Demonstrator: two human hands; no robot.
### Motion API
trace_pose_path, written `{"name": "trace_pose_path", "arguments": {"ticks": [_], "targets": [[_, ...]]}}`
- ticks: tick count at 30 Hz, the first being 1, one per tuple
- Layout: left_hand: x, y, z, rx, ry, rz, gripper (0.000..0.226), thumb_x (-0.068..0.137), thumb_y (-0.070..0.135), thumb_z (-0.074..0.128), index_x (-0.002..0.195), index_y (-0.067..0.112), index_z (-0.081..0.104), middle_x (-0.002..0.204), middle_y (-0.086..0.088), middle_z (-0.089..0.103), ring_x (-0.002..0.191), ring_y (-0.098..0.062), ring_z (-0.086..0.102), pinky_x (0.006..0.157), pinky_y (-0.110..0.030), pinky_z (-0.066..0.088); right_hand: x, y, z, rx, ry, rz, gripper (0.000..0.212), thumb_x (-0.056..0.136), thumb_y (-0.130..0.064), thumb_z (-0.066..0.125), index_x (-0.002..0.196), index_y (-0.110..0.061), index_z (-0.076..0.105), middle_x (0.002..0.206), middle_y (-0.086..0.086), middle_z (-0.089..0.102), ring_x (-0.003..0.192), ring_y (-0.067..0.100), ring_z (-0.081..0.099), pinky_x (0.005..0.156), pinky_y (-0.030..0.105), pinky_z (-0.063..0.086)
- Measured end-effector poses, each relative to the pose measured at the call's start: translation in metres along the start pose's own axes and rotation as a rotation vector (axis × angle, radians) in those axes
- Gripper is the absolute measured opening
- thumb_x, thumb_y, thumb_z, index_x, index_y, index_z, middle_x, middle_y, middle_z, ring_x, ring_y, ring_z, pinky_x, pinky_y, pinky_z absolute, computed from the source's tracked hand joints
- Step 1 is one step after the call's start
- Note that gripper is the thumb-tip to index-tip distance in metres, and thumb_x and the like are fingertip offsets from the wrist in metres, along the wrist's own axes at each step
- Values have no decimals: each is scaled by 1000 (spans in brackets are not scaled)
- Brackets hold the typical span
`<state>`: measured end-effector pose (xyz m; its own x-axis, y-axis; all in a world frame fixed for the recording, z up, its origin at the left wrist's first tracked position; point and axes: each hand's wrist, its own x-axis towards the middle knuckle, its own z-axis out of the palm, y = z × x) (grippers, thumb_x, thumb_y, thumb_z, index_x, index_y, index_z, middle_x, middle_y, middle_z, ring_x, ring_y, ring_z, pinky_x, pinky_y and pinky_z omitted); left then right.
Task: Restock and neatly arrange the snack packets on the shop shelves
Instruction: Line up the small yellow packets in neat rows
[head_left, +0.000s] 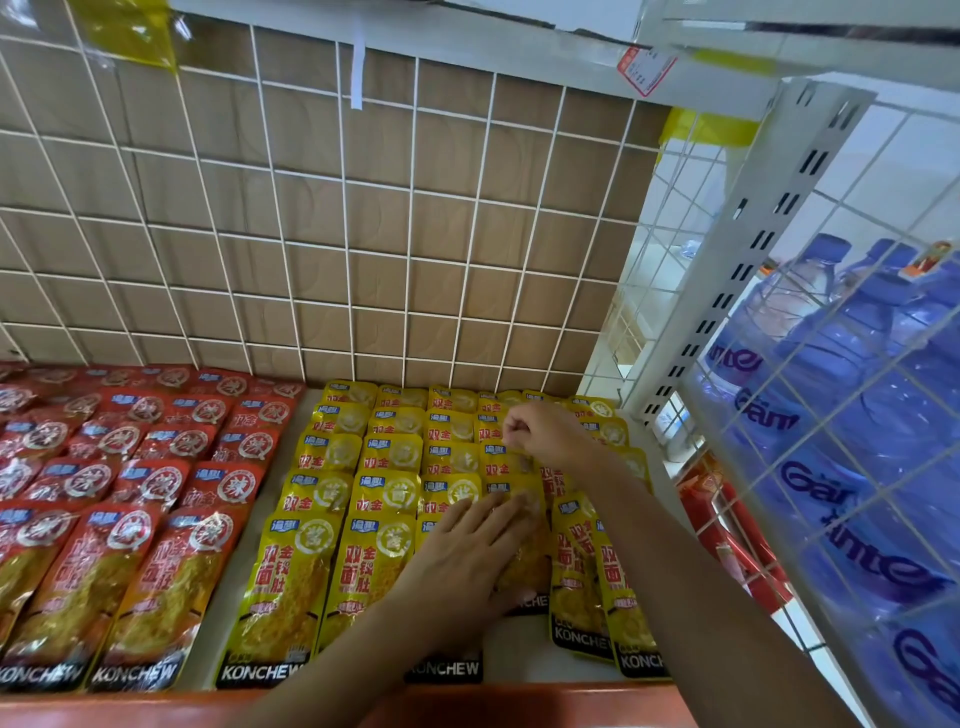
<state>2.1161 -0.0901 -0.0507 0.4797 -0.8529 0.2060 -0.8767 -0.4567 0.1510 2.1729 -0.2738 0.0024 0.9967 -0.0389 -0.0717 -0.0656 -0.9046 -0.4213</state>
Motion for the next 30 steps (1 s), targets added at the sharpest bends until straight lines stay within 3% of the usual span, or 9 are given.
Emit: {"name": "trace_pose_path", "arguments": {"ticks": [3, 6, 11, 13, 17, 22, 26, 30], "targets": [[1, -1, 0, 28, -8, -9, 66, 86, 62, 35, 139, 24, 40, 145, 4, 40, 132, -16, 39, 105, -37, 38, 5, 1, -2, -45, -41, -17, 9, 87, -18, 60, 79, -17, 62, 72, -16, 54, 74, 5, 54, 70, 25, 40], [1, -1, 2, 63, -10, 7, 66, 82, 64, 36, 134, 25, 46, 138, 5, 49, 125, -15, 49, 96, -34, 46, 7, 2, 0, -51, -41, -21, 11, 87, -20, 61, 76, -21, 59, 66, -19, 50, 70, 3, 51, 67, 23, 36], [1, -2, 0, 65, 12, 3, 66, 86, 62, 35, 141, 25, 36, 146, 4, 39, 133, -16, 38, 105, -36, 36, 8, 5, 2, -35, -26, -38, 6, 86, -20, 63, 80, -17, 64, 66, -18, 51, 64, -2, 49, 57, 18, 33], [0, -3, 2, 93, 37, 14, 65, 85, 63, 36, 137, 26, 41, 141, 5, 46, 127, -15, 46, 99, -35, 44, 8, 5, 2, -24, -13, -39, 6, 85, -20, 64, 80, -16, 65, 70, -15, 56, 67, 1, 52, 58, 19, 35], [0, -4, 7, 109, 90, 34, 63, 83, 63, 37, 134, 26, 43, 137, 5, 50, 123, -15, 51, 95, -34, 45, 2, 4, 3, 2, 39, -47, 5, 85, -20, 64, 83, -16, 67, 86, -6, 66, 75, 4, 55, 63, 18, 38], [-1, -4, 6, 129, 99, 25, 59, 83, 60, 35, 130, 27, 50, 134, 6, 53, 121, -14, 53, 94, -32, 46, -7, 15, -2, 48, 278, 82, 14, 92, -18, 52, 92, -15, 65, 94, -1, 65, 82, 10, 54, 70, 24, 37], [1, -4, 6, 131, 94, 24, 57, 82, 60, 34, 127, 30, 53, 131, 6, 55, 118, -13, 54, 92, -32, 48, -28, 25, -9, 23, 307, 205, 17, 93, -20, 47, 94, -16, 64, 97, -1, 63, 90, 16, 57, 74, 27, 41], [3, -3, 1, 84, 103, 11, 55, 83, 58, 32, 124, 30, 55, 128, 6, 58, 117, -13, 56, 91, -32, 49, -58, 34, -15, 50, 330, 280, 16, 92, -24, 50, 97, -18, 64, 94, -1, 62, 84, 14, 57, 73, 27, 44]]}}
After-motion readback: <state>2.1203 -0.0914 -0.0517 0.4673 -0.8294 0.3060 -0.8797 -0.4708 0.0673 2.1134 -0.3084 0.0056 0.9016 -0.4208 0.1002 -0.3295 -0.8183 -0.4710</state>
